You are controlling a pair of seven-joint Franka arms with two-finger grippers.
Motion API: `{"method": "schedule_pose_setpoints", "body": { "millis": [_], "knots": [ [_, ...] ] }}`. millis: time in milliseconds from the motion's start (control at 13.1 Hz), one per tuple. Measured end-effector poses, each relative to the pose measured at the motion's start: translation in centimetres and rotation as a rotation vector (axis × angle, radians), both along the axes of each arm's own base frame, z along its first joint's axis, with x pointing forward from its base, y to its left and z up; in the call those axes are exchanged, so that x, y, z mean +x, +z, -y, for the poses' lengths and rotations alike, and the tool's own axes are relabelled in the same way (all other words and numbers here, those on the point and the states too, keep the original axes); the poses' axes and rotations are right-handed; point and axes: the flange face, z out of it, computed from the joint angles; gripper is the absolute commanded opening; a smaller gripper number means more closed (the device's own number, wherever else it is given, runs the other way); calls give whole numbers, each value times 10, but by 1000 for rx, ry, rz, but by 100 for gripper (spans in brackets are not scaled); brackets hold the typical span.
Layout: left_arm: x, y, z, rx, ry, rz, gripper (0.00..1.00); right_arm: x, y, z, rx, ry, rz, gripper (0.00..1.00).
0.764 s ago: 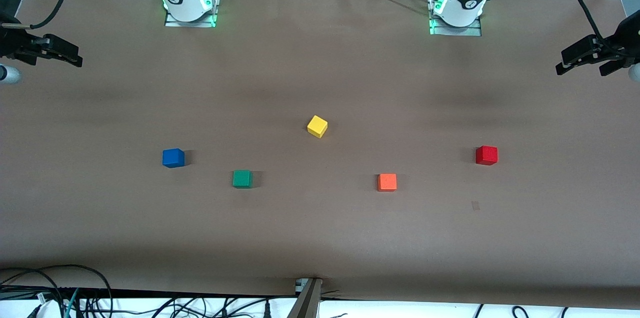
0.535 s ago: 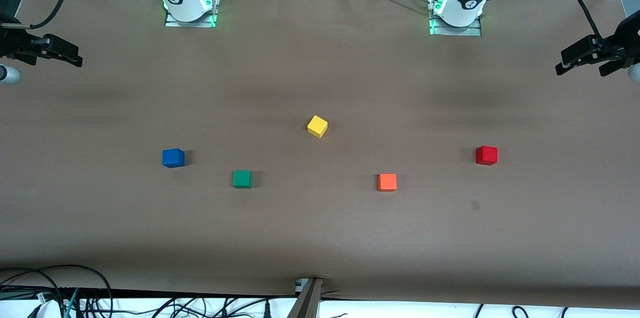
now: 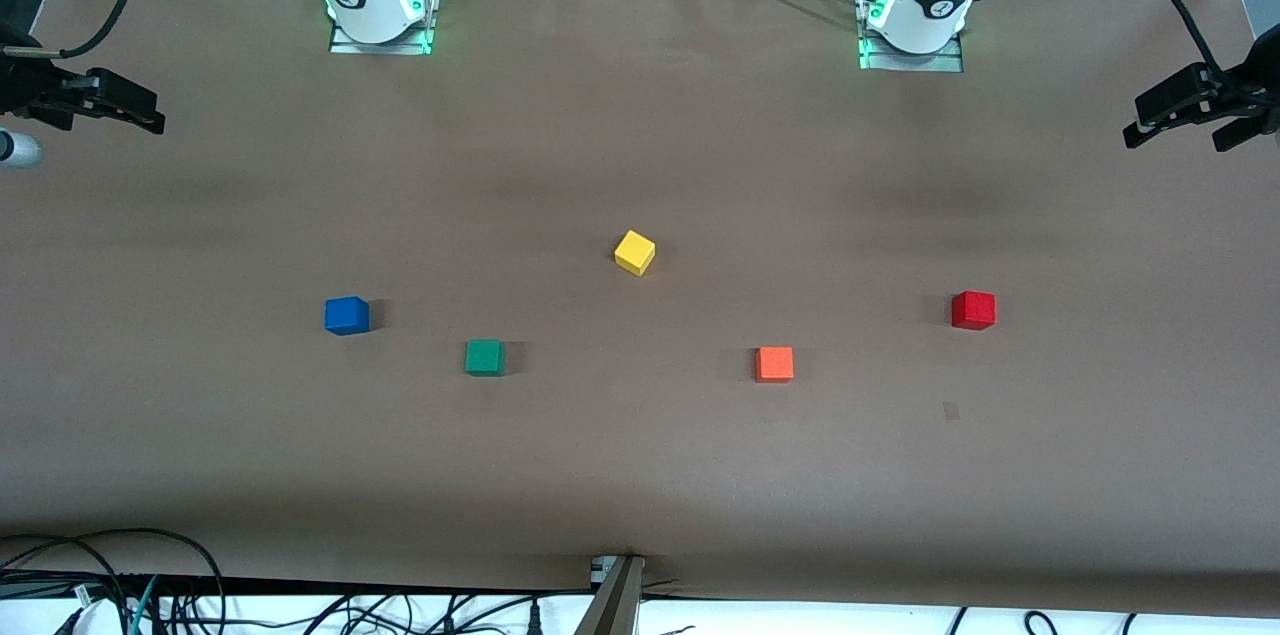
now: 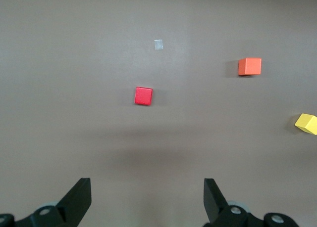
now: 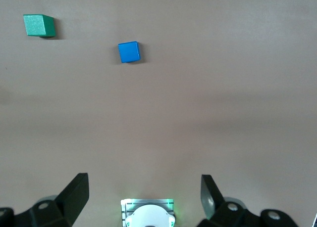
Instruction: Pass red block to right arm, stack on blue
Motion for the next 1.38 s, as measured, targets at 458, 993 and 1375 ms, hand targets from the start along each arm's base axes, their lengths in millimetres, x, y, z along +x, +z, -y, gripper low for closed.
{"method": "schedule_pose_setpoints", "body": {
  "millis": [458,993,1375],
  "knots": [
    [-1,-2,-2,0,3,-15,100,0,0,0,0,-1,0,100],
    [-5,-4,-8,-2,15,-48,100,0,0,1,0,-1,0,100],
    [-8,-6,-19,-3,35,-63,100,0,0,1,0,-1,0,100]
  ]
}}
